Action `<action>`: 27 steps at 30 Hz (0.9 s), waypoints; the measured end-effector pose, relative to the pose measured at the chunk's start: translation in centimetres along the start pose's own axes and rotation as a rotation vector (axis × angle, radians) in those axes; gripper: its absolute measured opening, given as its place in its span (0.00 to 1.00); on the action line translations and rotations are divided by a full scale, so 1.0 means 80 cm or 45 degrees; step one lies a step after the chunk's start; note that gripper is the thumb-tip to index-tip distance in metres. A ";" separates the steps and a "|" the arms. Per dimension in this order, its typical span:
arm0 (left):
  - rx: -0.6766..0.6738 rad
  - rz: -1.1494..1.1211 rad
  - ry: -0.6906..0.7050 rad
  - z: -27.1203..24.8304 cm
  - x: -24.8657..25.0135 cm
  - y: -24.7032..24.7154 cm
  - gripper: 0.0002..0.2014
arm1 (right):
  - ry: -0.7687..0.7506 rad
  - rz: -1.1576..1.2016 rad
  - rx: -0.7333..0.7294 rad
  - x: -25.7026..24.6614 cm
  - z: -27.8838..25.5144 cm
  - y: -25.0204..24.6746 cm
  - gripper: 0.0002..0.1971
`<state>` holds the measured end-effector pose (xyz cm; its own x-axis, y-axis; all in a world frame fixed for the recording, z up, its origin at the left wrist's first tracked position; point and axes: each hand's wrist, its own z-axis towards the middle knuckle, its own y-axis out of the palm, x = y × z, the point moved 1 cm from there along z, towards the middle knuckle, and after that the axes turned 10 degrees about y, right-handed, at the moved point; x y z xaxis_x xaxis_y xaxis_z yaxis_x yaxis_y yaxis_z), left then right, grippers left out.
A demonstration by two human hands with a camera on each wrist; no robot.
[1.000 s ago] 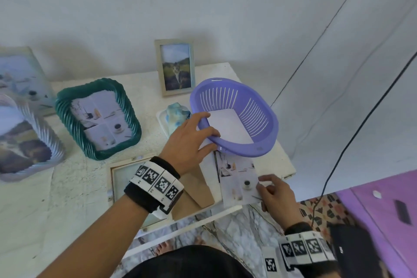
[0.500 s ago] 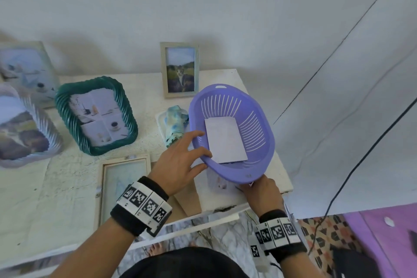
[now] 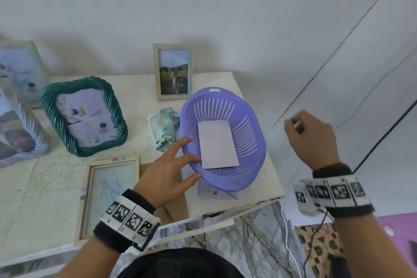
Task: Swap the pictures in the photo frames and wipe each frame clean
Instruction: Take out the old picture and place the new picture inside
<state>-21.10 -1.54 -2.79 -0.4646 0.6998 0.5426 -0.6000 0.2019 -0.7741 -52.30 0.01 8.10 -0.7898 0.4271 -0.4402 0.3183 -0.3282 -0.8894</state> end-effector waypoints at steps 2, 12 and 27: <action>0.033 -0.024 -0.014 -0.002 0.002 0.003 0.22 | -0.211 -0.032 -0.102 -0.042 0.021 -0.003 0.08; -0.001 0.005 -0.098 -0.001 0.008 0.003 0.24 | -0.726 -0.885 -0.784 -0.172 0.083 0.184 0.23; -0.012 0.022 -0.059 -0.001 0.002 0.000 0.24 | -0.666 -0.994 -0.538 -0.157 0.090 0.207 0.24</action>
<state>-21.11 -1.38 -2.73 -0.5045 0.6709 0.5435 -0.5857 0.1966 -0.7863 -40.91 -16.83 -0.19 -0.9529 -0.0595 0.2975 -0.3028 0.2496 -0.9198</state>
